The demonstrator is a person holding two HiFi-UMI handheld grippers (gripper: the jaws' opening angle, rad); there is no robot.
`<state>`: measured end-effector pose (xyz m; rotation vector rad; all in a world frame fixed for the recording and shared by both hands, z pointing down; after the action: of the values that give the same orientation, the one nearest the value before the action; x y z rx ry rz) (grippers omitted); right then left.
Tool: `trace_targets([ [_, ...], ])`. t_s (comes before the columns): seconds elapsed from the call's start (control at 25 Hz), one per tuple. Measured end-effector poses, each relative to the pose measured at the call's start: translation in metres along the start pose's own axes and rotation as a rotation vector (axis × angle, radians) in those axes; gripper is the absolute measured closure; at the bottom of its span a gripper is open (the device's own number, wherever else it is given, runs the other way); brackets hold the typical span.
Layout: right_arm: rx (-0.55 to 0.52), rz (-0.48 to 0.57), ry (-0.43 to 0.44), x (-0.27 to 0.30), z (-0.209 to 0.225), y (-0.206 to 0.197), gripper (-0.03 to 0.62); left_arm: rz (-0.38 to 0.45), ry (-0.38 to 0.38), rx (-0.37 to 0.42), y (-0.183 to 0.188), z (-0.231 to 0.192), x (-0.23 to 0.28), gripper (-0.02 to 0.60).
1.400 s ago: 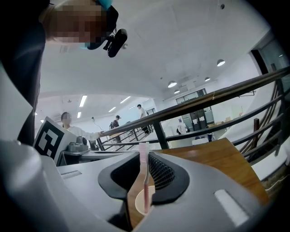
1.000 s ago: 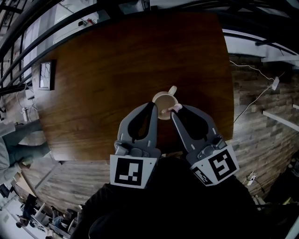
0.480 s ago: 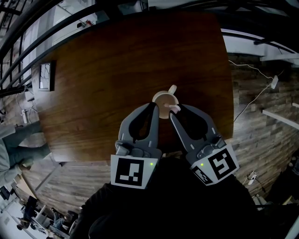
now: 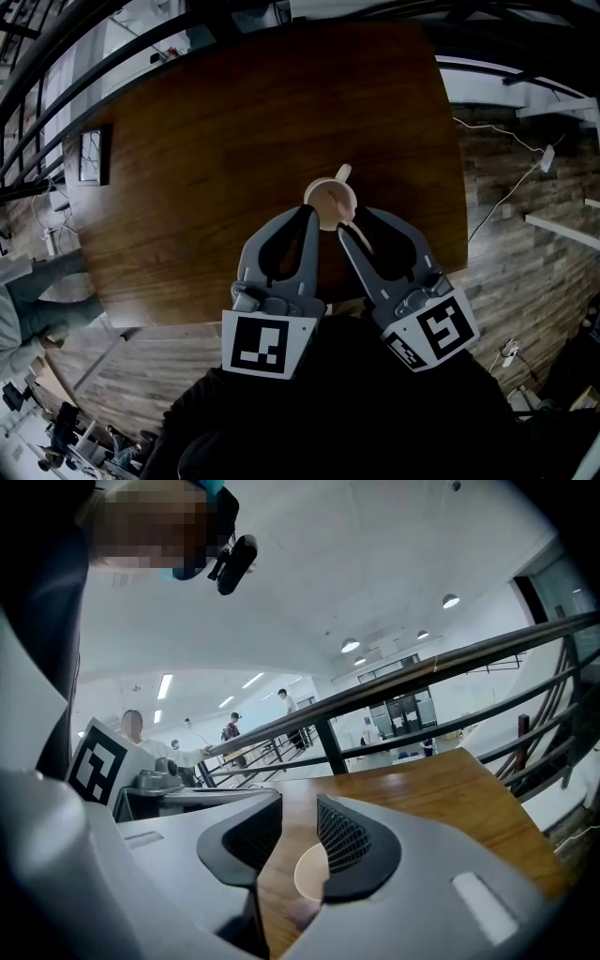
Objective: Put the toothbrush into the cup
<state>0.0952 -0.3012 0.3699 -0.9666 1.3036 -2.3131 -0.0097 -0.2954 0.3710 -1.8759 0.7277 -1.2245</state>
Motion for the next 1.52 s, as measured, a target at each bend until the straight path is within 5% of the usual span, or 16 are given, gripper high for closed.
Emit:
trace_targets([
  [0.52, -0.031, 0.116, -0.039, -0.033, -0.042, 0.013, 0.488, 0.082, -0.036, 0.06, 0.012, 0.013, -0.048, 0.572],
  [0.96, -0.113, 0.291, -0.124, -0.095, -0.106, 0.018, 0.585, 0.203, -0.101, 0.183, 0.015, 0.043, -0.123, 0.572],
  [1.52, -0.193, 0.407, -0.205, -0.14, -0.181, 0.004, 0.592, 0.293, -0.172, 0.313, 0.006, 0.06, -0.203, 0.572],
])
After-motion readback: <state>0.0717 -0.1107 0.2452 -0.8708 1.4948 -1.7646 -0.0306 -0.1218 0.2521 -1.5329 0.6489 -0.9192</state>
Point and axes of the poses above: the fingertips, and each gripper's own axes: x forward along the fingers, z to its right, y out of its top, the point moved 5 cm from there along -x, backward along the fingers, and after that the axes turned 5 degrees about -z, right-handed, at the moved point
